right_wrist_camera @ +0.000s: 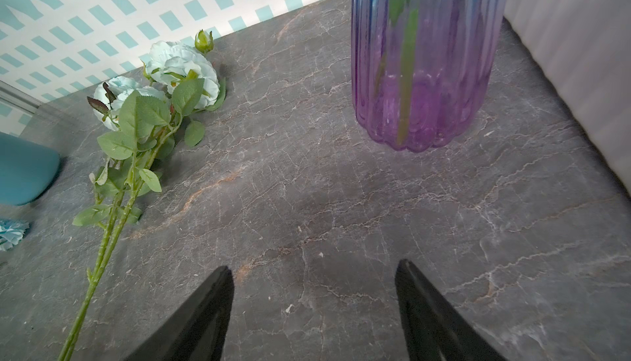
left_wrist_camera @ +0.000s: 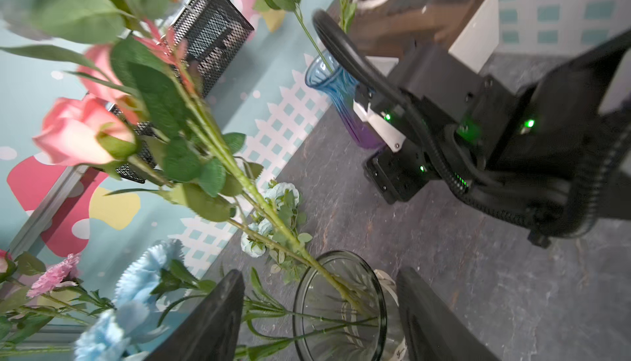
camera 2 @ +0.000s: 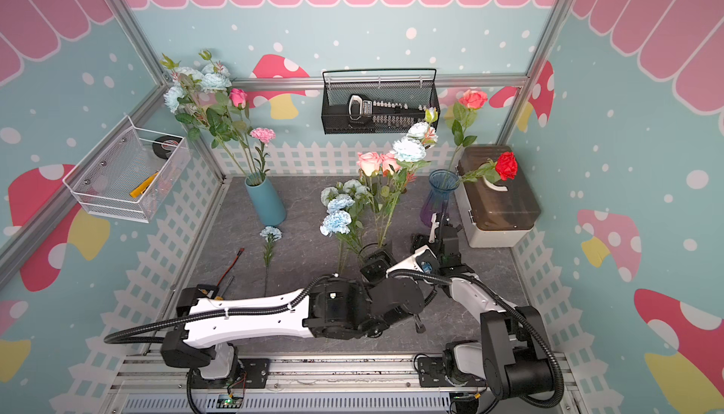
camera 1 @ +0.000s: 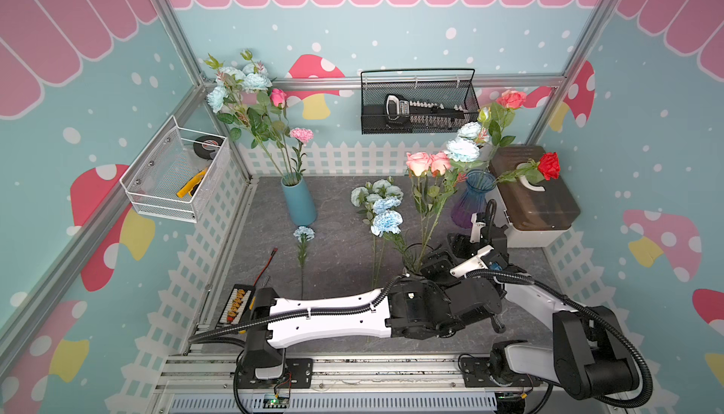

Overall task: Pick out blue flowers from the vase
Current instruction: Pick up the flower from the vase.

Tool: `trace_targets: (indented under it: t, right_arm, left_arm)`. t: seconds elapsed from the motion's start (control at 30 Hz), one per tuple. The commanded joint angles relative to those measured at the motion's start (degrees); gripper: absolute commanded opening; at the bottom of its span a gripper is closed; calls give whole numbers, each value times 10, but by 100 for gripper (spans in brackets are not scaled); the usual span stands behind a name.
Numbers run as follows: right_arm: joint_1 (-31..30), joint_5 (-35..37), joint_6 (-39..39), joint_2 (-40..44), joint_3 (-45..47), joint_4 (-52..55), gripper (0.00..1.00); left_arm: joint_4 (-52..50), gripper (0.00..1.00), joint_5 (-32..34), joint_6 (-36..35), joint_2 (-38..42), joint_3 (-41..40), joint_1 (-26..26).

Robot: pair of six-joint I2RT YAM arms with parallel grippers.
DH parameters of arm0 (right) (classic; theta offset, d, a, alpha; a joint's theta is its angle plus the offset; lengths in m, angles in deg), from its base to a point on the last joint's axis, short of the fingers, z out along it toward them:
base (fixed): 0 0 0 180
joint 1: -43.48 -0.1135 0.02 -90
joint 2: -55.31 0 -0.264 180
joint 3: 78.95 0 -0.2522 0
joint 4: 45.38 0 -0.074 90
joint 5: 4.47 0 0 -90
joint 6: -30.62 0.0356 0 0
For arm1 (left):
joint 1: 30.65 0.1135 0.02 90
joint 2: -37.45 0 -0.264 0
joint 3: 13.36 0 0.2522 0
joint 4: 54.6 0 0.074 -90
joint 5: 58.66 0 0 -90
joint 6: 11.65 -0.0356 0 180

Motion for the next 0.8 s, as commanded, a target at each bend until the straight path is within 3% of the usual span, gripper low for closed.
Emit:
trace_targets:
  t: [0.0, 0.13, 0.23, 0.33, 0.5, 0.6, 0.77]
  right_arm:
    - [3, -3, 1, 14, 9, -10, 72]
    - [3, -7, -5, 59, 32, -20, 68]
    - [2, -10, -8, 126, 59, -15, 66]
    - [2, -32, -10, 205, 59, 42, 63]
    - [-1, -68, -30, 339, 14, 230, 56]
    - [-1, -104, -52, 377, -34, 324, 56]
    - [-2, -216, -83, 373, -134, 439, 53]
  left_arm:
    - [85, 70, -30, -9, 77, -23, 11]
    - [225, 69, -64, 30, 214, -169, 34]
    - [345, 65, -151, 94, 350, -346, 80]
    - [397, 61, -213, 145, 455, -477, 135]
    - [356, 59, -189, 171, 572, -564, 199]
    - [373, 61, -202, 189, 617, -617, 255]
    - [370, 65, -288, 241, 597, -653, 374]
